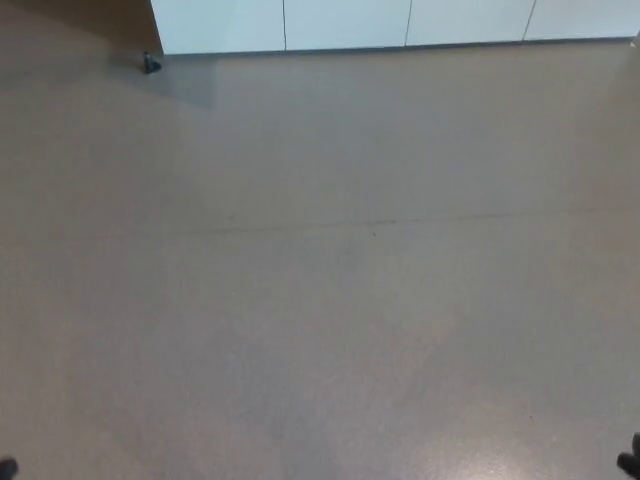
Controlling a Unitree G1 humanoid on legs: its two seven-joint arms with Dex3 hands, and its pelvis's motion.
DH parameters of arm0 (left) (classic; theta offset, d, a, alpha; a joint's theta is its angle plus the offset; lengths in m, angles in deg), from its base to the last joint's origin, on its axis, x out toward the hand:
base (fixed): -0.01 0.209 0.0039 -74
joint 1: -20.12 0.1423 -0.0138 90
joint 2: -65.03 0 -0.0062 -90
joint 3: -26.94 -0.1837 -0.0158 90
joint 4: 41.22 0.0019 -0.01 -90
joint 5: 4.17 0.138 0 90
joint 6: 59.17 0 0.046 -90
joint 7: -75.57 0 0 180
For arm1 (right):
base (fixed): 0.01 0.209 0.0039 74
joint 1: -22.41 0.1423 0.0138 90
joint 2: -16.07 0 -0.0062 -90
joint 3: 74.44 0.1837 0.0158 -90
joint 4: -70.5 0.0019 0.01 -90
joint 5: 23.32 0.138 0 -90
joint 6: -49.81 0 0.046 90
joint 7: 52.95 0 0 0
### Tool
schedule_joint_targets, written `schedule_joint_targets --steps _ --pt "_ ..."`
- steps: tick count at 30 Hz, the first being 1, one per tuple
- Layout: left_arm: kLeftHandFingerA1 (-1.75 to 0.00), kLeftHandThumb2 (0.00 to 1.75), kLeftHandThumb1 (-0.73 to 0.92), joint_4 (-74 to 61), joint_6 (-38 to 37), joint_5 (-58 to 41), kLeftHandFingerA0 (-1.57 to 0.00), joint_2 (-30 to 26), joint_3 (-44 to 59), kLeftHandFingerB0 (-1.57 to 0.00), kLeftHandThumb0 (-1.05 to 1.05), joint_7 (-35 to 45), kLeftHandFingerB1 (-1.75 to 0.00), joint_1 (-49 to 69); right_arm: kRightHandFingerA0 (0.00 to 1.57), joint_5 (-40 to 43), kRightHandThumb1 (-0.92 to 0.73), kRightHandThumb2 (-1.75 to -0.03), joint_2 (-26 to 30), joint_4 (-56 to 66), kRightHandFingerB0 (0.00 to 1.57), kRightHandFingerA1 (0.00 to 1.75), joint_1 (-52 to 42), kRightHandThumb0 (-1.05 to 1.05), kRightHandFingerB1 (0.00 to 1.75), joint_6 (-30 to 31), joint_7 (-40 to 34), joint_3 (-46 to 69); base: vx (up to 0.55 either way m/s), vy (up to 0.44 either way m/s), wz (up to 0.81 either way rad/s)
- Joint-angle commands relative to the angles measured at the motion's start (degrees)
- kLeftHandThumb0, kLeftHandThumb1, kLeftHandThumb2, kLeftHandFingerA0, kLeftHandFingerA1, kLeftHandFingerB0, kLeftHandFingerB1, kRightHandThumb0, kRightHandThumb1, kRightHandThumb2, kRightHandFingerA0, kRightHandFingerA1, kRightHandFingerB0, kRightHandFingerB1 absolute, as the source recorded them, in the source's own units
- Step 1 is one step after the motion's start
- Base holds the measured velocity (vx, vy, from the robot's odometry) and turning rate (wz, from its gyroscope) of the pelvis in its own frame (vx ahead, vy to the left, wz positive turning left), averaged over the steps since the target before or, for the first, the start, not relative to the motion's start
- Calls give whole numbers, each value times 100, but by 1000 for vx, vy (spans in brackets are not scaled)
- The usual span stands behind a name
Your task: The robot walks towards an open cabinet and lifts its left hand to push the door towards the right to close it.
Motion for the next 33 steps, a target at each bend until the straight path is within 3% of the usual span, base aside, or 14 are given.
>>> schedule_joint_targets --steps 1,11,13,14,17,18,24,28,29,30,31,33 --pt "-51 80 83 -79 450 -1110 -32 -158 672 -26 5 766 -36 -169 64 1031 -72 -61 67 -247 40 50 252 -16 41 -284 456 737 47 -90 6" --pt "-53 77 84 -42 428 -1085 -32 -119 742 -27 2 850 -36 -143 71 1105 -73 -60 51 -397 45 54 251 -17 43 -273 543 965 169 -293 10" --pt "-52 77 85 -46 468 -1130 -31 -119 754 -26 1 861 -35 -149 65 1115 -73 -61 49 -387 44 52 231 -14 43 -289 533 949 258 -123 -3" --pt "-48 71 85 -64 489 -1159 -28 -118 759 -28 -2 886 -32 -143 56 1118 -68 -68 53 -391 41 53 222 -21 46 -299 533 936 273 -59 -7" --pt "-50 71 85 -114 484 -1143 -29 -141 707 -28 -2 921 -33 -111 54 1115 -69 -67 77 -453 39 50 225 -19 44 -310 507 898 269 25 -5" --pt "-53 79 86 -96 494 -1155 -30 -150 709 -26 2 914 -36 -118 57 1116 -70 -67 83 -467 39 51 218 -19 44 -325 508 885 293 69 -9" --pt "-53 76 88 -63 474 -1191 -30 -172 685 -26 0 940 -35 -149 65 1220 -75 -60 77 -492 44 51 184 -16 42 -381 527 881 348 164 -21" --pt "-53 86 82 -84 448 -1182 -29 -198 642 -25 5 990 -36 -140 59 1243 -68 -68 90 -524 40 53 160 -22 45 -419 571 849 425 225 1" --pt "-59 119 66 -74 443 -1182 -22 -199 635 -22 3 998 -55 -145 57 1251 -68 -69 104 -535 38 52 156 -23 44 -395 575 847 396 68 10" --pt "-59 119 66 -70 443 -1184 -22 -198 631 -22 3 999 -55 -147 57 1256 -68 -69 111 -541 38 52 155 -23 44 -385 577 844 325 48 6" --pt "-53 78 85 -90 474 -1190 -31 -195 632 -26 3 974 -36 -151 54 1249 -77 -62 118 -539 38 47 154 -16 40 -375 588 831 336 38 10" --pt "-53 83 84 -126 507 -1187 -29 -199 613 -23 4 954 -36 -151 57 1238 -78 -62 128 -536 39 48 157 -16 40 -353 588 806 333 30 15"
